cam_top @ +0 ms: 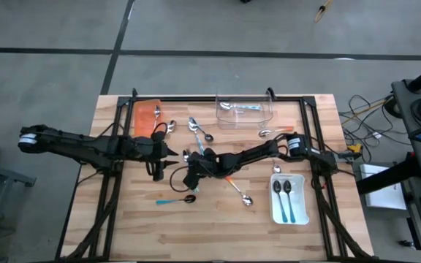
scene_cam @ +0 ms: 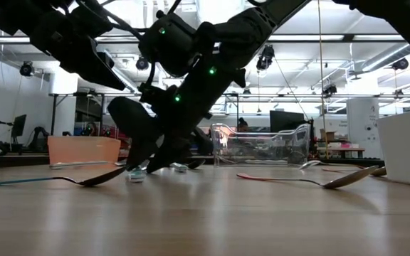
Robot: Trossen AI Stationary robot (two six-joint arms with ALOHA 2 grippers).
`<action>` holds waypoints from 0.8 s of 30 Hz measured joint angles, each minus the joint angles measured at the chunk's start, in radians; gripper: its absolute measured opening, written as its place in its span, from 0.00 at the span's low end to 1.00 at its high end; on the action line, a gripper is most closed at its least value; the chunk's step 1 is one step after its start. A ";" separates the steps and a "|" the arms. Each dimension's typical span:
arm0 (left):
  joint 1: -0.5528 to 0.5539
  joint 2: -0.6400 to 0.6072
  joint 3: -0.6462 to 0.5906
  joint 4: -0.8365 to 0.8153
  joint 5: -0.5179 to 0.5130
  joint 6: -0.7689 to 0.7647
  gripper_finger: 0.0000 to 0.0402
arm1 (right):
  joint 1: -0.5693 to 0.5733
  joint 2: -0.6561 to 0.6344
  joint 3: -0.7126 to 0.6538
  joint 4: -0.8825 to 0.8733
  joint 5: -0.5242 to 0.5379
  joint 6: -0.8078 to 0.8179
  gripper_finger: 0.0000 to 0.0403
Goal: Sort silverware by color (type)
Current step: Put the blue patterned spoon into the transparent bin
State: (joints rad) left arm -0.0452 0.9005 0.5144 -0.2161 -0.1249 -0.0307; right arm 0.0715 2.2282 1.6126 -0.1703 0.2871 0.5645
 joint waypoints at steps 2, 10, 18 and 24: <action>0.000 0.000 0.000 0.000 0.000 0.000 0.30 | 0.000 -0.002 0.000 -0.008 -0.006 -0.039 0.45; 0.000 0.000 0.000 0.010 0.000 0.000 0.30 | -0.002 -0.003 0.004 -0.037 -0.032 -0.129 0.45; 0.000 0.000 0.000 0.016 0.000 0.000 0.30 | -0.007 -0.006 0.005 -0.088 -0.081 -0.186 0.44; 0.000 0.000 0.000 0.025 0.000 0.000 0.30 | -0.011 -0.006 0.004 -0.101 -0.103 -0.198 0.37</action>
State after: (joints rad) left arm -0.0448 0.9009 0.5144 -0.1915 -0.1249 -0.0307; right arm 0.0608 2.2227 1.6166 -0.2711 0.1846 0.3660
